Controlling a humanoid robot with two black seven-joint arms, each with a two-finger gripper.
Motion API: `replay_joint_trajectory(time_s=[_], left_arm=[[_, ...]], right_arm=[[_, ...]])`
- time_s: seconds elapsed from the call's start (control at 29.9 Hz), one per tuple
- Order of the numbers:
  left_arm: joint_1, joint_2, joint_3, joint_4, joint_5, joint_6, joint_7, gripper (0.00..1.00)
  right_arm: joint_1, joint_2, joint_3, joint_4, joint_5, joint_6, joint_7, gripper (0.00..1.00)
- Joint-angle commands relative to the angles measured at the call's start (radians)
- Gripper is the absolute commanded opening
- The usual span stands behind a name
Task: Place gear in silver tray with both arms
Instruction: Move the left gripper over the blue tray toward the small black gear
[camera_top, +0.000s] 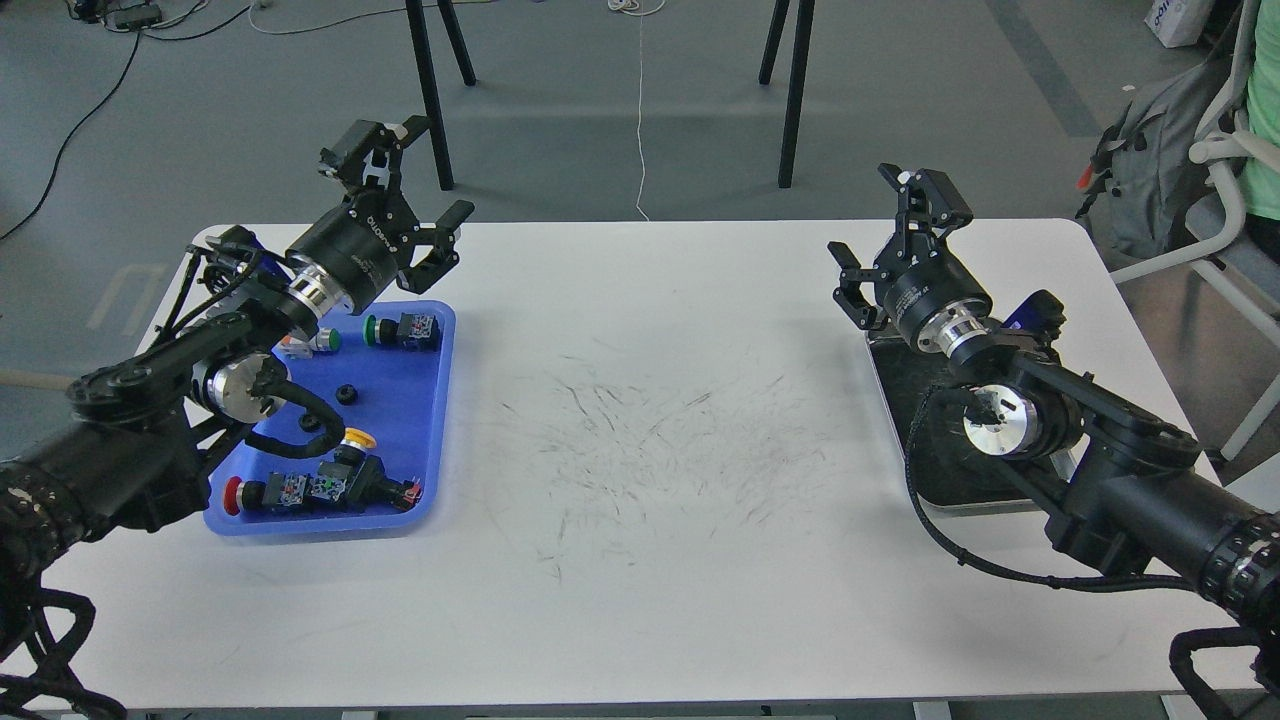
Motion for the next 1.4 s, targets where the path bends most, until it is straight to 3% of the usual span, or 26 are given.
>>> replay_joint_trajectory(time_s=[0.0, 0.77, 1.0, 1.37], left_arm=[[0.000, 0.004, 0.000, 0.000, 0.000, -0.002, 0.000, 1.00], [-0.004, 0.010, 0.002, -0.006, -0.001, -0.001, 0.000, 1.00], [0.006, 0.012, -0.126, -0.006, -0.053, -0.004, 0.000, 1.00], [0.003, 0.035, -0.144, -0.001, -0.055, -0.057, 0.000, 1.00]], right_arm=[[0.001, 0.000, 0.007, 0.000, 0.000, 0.000, 0.000, 1.00], [-0.007, 0.000, 0.011, 0.001, 0.002, -0.005, 0.000, 1.00], [-0.007, -0.001, 0.011, 0.001, 0.000, -0.011, 0.000, 1.00], [-0.007, 0.000, 0.011, 0.001, 0.000, -0.017, 0.000, 1.00]])
